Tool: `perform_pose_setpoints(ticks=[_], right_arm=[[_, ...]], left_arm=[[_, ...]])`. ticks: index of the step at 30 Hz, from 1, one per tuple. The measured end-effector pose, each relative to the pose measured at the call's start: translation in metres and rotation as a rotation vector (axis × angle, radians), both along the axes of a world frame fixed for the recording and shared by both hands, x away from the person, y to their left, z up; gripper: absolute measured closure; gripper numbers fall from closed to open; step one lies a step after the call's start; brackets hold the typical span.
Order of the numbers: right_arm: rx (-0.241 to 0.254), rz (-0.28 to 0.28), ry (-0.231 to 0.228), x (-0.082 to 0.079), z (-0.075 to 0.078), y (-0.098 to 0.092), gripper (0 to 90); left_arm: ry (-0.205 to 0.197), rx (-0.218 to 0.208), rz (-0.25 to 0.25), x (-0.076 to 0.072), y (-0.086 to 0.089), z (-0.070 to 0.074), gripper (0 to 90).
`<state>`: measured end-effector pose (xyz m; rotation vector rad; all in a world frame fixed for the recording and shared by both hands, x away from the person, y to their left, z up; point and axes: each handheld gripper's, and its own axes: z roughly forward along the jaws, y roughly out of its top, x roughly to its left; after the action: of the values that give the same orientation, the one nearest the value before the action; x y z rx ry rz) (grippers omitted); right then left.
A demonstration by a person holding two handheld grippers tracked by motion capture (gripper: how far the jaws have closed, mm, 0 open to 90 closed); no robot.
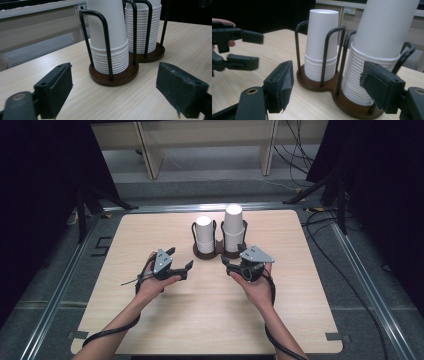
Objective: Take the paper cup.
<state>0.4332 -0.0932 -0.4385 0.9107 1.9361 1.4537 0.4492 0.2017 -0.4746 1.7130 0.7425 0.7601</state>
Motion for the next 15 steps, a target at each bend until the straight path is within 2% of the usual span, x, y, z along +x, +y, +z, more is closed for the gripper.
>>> perform_pose_setpoints(ticks=[3,4,8,9,13,14,15], right_arm=[[0.008,0.004,0.009,0.003,0.003,0.004,27.3],[0.01,0.008,0.007,0.007,0.005,0.008,27.5],[0.008,0.027,-0.006,0.014,0.009,0.016,27.6],[-0.006,0.027,0.004,0.016,0.011,0.018,27.8],[0.007,0.045,-0.001,0.025,0.014,0.027,27.8],[-0.023,0.03,-0.026,0.03,0.017,0.029,27.8],[-0.023,0.03,-0.026,0.03,0.017,0.029,27.8]], left_arm=[[0.008,0.008,-0.004,0.006,-0.005,0.0,14.4],[0.021,0.004,-0.002,0.013,-0.009,0.0,14.4],[0.036,0.006,-0.003,0.021,-0.015,0.0,14.4],[0.036,0.007,-0.003,0.024,-0.016,0.0,14.4],[0.035,0.012,-0.004,0.035,-0.022,0.003,14.4],[0.033,0.009,-0.006,0.04,-0.025,0.004,14.4],[0.033,0.009,-0.006,0.04,-0.025,0.004,14.5]])
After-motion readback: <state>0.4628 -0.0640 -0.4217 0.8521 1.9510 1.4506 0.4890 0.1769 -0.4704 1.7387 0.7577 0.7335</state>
